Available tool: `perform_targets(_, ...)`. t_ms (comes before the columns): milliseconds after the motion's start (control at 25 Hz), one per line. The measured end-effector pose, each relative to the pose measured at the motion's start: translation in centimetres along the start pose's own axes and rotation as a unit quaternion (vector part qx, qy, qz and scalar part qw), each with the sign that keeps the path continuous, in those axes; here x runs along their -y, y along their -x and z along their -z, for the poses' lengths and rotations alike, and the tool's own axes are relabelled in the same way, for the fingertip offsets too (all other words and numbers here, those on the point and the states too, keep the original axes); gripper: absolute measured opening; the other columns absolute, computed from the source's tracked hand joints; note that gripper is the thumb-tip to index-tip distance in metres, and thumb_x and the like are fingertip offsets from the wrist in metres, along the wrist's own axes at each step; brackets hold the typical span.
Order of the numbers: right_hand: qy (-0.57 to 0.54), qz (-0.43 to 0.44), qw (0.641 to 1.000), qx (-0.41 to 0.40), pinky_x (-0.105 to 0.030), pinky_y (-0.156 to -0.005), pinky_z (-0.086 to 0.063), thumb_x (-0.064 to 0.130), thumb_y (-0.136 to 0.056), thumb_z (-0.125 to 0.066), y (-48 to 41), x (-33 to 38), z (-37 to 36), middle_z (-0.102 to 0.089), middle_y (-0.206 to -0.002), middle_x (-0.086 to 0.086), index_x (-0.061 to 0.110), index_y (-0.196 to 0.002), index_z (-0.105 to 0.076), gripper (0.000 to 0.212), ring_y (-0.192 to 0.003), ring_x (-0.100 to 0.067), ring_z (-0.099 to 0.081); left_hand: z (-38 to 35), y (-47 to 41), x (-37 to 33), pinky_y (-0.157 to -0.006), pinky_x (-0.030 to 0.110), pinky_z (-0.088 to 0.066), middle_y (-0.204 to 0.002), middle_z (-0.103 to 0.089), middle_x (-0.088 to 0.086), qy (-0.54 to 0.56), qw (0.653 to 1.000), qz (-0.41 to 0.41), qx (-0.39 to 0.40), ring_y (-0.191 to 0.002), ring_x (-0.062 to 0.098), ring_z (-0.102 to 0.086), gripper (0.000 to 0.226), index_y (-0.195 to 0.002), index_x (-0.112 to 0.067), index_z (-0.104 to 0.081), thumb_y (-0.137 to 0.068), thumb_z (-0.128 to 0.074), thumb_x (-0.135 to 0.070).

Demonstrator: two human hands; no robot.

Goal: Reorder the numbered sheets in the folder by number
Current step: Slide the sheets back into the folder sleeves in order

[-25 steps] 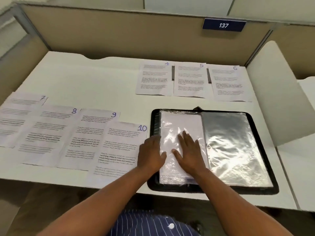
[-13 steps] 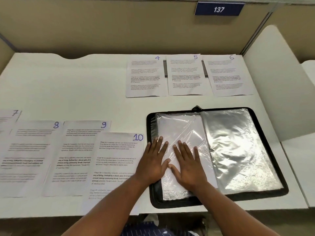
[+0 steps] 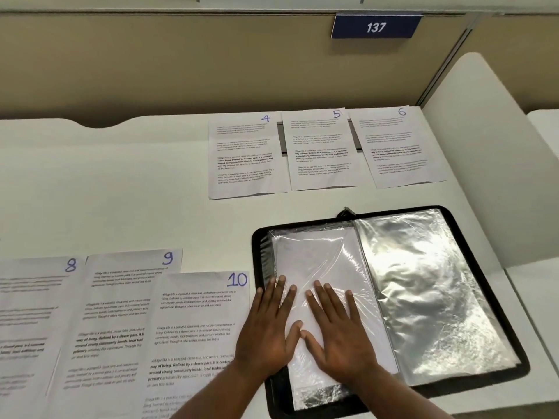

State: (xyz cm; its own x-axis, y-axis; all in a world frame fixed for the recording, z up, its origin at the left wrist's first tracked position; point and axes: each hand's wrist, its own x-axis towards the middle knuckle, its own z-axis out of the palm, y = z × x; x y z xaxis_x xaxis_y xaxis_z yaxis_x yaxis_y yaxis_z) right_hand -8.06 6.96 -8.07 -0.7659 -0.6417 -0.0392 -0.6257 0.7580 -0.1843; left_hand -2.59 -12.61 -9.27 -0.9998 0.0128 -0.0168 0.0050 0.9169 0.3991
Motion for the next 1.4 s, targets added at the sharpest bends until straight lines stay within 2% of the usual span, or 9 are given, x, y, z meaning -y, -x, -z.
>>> perform_targets(240,-0.012,-0.003,1.000,-0.020,-0.059,-0.121,-0.018,0.059,-0.101,-0.044,0.3,0.2,-0.2,-0.011,-0.172,-0.004,0.019,-0.163,-0.023,0.077,-0.158,-0.023,-0.013,0.1,0.4,-0.1,-0.122,0.043,-0.014,-0.170,-0.006,0.001,0.005,1.000,-0.006,0.004,-0.157,0.021,-0.008,0.073,-0.162,-0.023,-0.016,-0.101,-0.047,-0.049)
perform_targets(480,-0.042,-0.014,0.997,-0.057,-0.054,-0.115,-0.027,0.067,-0.097,-0.041,0.4,-1.0,-0.7,-0.027,-0.168,0.001,0.020,-0.155,-0.044,0.075,-0.151,-0.019,-0.035,1.0,0.4,-0.3,-0.120,0.039,-0.016,-0.170,-0.006,-0.002,0.016,1.000,-0.002,-0.004,-0.156,0.019,-0.012,0.076,-0.162,-0.024,-0.016,-0.100,-0.044,-0.057)
perform_targets(600,-0.089,-0.007,0.990,-0.105,-0.053,-0.115,-0.027,0.064,-0.099,-0.037,-1.8,-1.2,0.5,-0.035,-0.164,0.003,0.022,-0.151,-0.046,0.068,-0.147,-0.016,-0.040,3.0,-1.1,0.6,-0.120,0.040,-0.016,-0.170,-0.006,-0.004,0.044,0.998,0.007,-0.045,-0.156,0.016,-0.010,0.074,-0.162,-0.027,-0.014,-0.101,-0.041,-0.058)
perform_targets(720,-0.149,0.005,0.977,-0.149,-0.052,-0.122,-0.020,0.053,-0.102,-0.043,-6.7,-0.8,3.2,-0.038,-0.163,0.002,0.019,-0.151,-0.048,0.060,-0.151,-0.014,-0.034,5.7,-5.2,2.2,-0.125,0.040,-0.005,-0.170,-0.004,-0.006,0.062,0.991,0.045,-0.110,-0.156,0.015,-0.005,0.070,-0.162,-0.026,-0.012,-0.103,-0.040,-0.053)
perform_targets(880,-0.182,-0.023,0.970,-0.158,-0.047,-0.126,-0.016,0.047,-0.102,-0.046,-16.3,-1.2,5.5,-0.037,-0.163,0.003,0.017,-0.152,-0.046,0.059,-0.152,-0.011,-0.029,8.4,-13.0,6.7,-0.127,0.038,-0.006,-0.170,-0.011,0.002,0.052,0.972,0.141,-0.181,-0.156,0.017,-0.008,0.071,-0.161,-0.018,-0.021,-0.102,-0.039,-0.052)
perform_targets(1040,-0.152,-0.031,0.985,-0.075,-0.038,-0.128,-0.002,0.052,-0.102,-0.037,-25.0,-2.1,5.8,-0.032,-0.165,0.001,0.019,-0.158,-0.035,0.065,-0.154,-0.014,-0.023,9.4,-19.2,12.7,-0.124,0.049,-0.020,-0.166,-0.020,0.015,0.089,0.930,0.300,-0.195,-0.153,0.030,-0.021,0.080,-0.158,-0.008,-0.028,-0.096,-0.050,-0.054)
perform_targets(1120,-0.130,-0.013,0.990,-0.055,-0.037,-0.126,0.001,0.051,-0.101,-0.039,-27.9,-2.5,5.3,-0.027,-0.167,-0.003,0.017,-0.160,-0.032,0.068,-0.155,-0.017,-0.020,9.3,-20.7,15.3,-0.124,0.052,-0.020,-0.164,-0.022,0.021,0.091,0.918,0.345,-0.175,-0.153,0.033,-0.020,0.083,-0.157,-0.003,-0.027,-0.097,-0.054,-0.053)
perform_targets(1280,-0.134,0.022,0.990,-0.045,-0.034,-0.127,0.001,0.055,-0.100,-0.026,-32.5,-2.8,2.8,-0.011,-0.170,-0.006,0.012,-0.161,-0.026,0.075,-0.158,-0.021,-0.010,8.1,-22.4,17.7,-0.126,0.046,-0.008,-0.167,-0.020,0.012,0.033,0.911,0.380,-0.159,-0.155,0.027,-0.012,0.095,-0.158,-0.007,-0.028,-0.090,-0.025,-0.074)
perform_targets(1400,-0.132,0.033,0.989,-0.061,-0.035,-0.127,-0.002,0.054,-0.104,-0.030,-34.7,-2.1,0.7,-0.010,-0.169,-0.005,0.011,-0.161,-0.026,0.072,-0.157,-0.018,-0.007,7.6,-23.0,17.6,-0.126,0.043,-0.003,-0.168,-0.017,0.007,-0.004,0.909,0.377,-0.177,-0.156,0.024,-0.009,0.096,-0.159,-0.016,-0.026,-0.088,-0.018,-0.080)
